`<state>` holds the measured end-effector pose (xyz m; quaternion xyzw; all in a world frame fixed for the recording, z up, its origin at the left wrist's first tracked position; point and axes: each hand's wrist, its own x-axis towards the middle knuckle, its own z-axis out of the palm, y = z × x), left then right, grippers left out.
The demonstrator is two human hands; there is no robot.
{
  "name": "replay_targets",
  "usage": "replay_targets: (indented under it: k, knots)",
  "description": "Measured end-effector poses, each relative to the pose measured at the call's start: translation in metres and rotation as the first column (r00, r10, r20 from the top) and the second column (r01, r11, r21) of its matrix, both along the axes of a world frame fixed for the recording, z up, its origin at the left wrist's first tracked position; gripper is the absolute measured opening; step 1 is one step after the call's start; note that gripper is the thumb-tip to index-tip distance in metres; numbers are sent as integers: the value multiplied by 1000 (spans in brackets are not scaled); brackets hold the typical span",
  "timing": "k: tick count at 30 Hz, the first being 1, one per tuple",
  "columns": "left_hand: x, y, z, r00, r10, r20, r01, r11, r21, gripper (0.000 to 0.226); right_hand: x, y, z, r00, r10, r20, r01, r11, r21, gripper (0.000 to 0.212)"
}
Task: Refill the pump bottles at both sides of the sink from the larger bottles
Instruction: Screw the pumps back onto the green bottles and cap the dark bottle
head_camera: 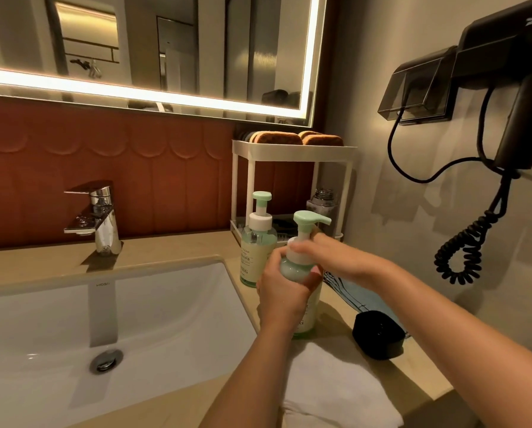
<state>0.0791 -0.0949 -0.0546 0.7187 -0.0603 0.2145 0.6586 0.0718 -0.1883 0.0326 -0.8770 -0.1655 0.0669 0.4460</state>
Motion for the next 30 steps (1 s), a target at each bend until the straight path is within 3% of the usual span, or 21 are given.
replay_targets:
  k: [4,7,11,16,19,21,23,25,30]
  knots:
    - [-1,0,-1,1000,-6,28,6,1000,4,46,2,-12,2,997,38,-61,-33,996,89,20]
    - [0,3,-1,999,-35,37,35,999,8,46,5,-16,1,999,26,29,-28,996,86,32]
    - [4,10,-3,993,-112,28,109,989,96,55,11,-14,-2,988,-106,109,99,993,67,41]
    - [4,7,-7,997,-71,-28,73,993,91,76,9,6,-8,904,-287,318,357,914,-190,61]
    - [5,5,-9,995,-71,-66,77,992,98,82,9,11,-10,868,-275,414,434,825,-362,71]
    - [5,6,-11,996,-65,-54,70,993,98,79,10,11,-9,923,-225,313,313,910,-270,74]
    - [4,6,-13,998,-60,-25,62,993,101,71,6,7,-5,982,-135,129,142,989,-48,63]
    - [3,7,-14,998,-64,-3,64,993,99,68,2,1,-2,999,-36,-39,41,992,118,48]
    - [3,7,-13,997,-78,18,76,992,96,67,2,-10,-7,1000,21,-20,-18,986,166,25]
